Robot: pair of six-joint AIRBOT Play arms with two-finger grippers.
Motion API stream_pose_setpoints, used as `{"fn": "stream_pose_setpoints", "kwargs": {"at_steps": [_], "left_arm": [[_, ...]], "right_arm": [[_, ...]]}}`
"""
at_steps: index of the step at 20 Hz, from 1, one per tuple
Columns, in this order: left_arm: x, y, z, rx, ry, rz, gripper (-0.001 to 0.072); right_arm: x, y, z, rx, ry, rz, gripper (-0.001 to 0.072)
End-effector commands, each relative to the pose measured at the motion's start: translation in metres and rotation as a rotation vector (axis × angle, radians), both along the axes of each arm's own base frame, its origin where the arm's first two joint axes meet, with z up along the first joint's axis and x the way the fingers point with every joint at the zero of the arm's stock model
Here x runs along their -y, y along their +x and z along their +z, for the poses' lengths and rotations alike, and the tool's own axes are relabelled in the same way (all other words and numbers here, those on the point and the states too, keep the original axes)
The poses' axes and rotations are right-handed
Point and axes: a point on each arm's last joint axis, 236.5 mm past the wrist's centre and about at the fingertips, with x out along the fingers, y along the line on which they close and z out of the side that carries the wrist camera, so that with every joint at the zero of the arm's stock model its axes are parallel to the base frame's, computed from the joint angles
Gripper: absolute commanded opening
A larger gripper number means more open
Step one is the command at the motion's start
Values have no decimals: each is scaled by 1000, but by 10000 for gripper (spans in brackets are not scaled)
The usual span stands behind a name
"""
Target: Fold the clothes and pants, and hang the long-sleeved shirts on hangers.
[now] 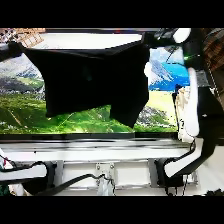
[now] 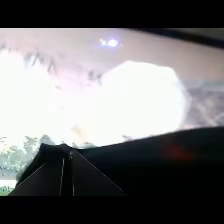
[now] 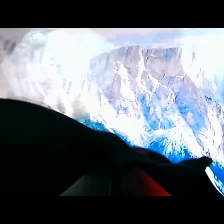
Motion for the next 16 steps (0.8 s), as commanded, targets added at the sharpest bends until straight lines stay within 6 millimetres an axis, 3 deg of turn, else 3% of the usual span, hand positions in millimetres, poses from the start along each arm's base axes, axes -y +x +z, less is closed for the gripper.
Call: {"fn": "stream_pose_setpoints", "kwargs": {"at_steps": [1, 4, 6, 9, 13, 16], "left_arm": [[3, 33, -60, -35, -32, 31, 1], [18, 40, -84, -64, -35, 11, 1], [21, 38, -91, -85, -40, -1, 1], [34, 24, -107, -170, -66, -56, 1], [66, 12, -132, -265, -84, -139, 1], [72, -1, -163, -361, -40, -182, 2]], "right_arm": [[8, 38, -60, 11, -22, -22, 34], [26, 48, -78, 10, -35, -45, 34], [40, 44, -87, -29, -39, -57, 33], [55, 28, -108, -128, -47, -59, 32], [52, 7, -142, -236, -55, -35, 31], [53, -15, -171, -338, -77, -17, 35]]}}
